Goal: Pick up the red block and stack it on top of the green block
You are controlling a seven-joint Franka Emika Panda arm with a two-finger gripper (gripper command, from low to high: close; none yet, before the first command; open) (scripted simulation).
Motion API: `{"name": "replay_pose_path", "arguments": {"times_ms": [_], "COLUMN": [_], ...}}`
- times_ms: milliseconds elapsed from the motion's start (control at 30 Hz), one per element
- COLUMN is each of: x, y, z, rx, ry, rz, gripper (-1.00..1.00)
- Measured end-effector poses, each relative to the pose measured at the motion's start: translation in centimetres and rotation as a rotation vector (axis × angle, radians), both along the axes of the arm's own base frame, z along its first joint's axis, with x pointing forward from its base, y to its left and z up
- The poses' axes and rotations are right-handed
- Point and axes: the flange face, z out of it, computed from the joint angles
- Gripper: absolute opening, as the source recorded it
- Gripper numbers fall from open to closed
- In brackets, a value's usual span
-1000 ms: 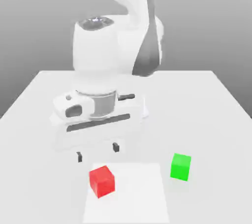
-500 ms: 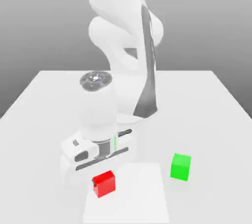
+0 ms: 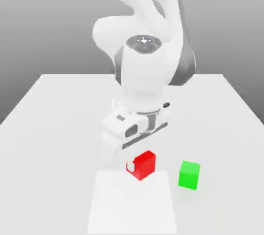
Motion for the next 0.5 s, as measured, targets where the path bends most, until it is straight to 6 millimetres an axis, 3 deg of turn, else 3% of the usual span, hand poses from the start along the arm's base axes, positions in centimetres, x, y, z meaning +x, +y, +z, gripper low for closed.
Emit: {"name": "replay_pose_path", "arguments": {"times_ms": [367,500], "x": [-4.6,-5.3], "y": [9.5,10.8], "z": [1.7,-0.7], "rx": [0.009,0.011], "ry": [0.002,0.003], "rz": [0.241,0.275], "gripper": [-1.00,-1.00]}}
